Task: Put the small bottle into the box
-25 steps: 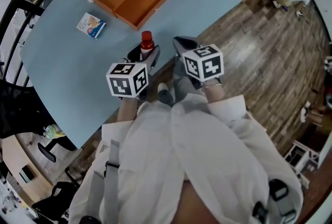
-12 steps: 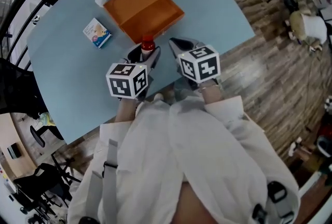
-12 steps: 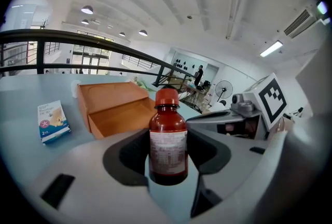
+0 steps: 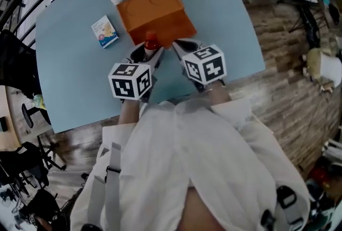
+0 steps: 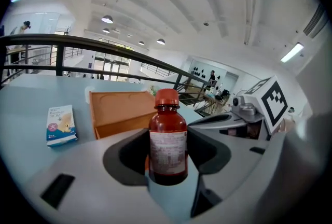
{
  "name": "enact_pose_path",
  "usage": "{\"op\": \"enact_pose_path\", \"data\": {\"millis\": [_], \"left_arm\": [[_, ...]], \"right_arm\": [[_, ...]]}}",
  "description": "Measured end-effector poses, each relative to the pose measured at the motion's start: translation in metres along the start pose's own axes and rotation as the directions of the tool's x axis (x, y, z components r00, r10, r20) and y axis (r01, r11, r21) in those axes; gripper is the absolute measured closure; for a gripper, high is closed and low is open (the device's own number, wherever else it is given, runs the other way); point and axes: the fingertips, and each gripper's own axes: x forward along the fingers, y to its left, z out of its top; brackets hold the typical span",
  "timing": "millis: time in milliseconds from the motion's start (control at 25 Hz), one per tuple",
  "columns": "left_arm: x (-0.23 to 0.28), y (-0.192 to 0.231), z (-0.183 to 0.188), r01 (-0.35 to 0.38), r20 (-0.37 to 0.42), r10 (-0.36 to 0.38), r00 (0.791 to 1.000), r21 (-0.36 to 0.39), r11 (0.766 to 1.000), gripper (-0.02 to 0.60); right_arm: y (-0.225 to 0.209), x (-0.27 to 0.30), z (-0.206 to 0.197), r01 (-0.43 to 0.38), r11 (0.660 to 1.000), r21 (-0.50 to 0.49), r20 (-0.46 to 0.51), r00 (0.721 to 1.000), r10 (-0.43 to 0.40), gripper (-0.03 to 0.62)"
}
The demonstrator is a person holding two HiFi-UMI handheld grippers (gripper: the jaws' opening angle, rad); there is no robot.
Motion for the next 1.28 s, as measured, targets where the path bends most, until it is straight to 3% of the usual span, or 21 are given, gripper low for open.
{"op": "enact_pose_path", "data": {"millis": [320,560,880,1280], "left_arm": [[0.012,-0.005,0.003,-0.094,0.041,0.098,0.994,-0.084,0.992,0.362],[0.019,-0.007,-0.010,-0.135,0.008,0.136,0.991,-0.098,0.986,0.362],[0.027,-0.010,-0.008,-0.138,-0.029,0.136,0.990,-0.057,0.989,0.362],[0.028,0.003,0.012,-0.096,-0.057,0.097,0.994,0.016,0.995,0.362]], "right_arm": [[-0.016,0.005,-0.001,-0.108,0.992,-0.062,-0.063,0.993,0.104,0.591],[-0.020,0.008,-0.016,-0.148,0.987,-0.061,-0.103,0.985,0.141,0.591],[-0.021,0.008,-0.025,-0.170,0.985,-0.031,-0.118,0.979,0.165,0.591],[-0.029,0.013,-0.014,-0.123,0.992,0.033,-0.097,0.987,0.125,0.591]]}}
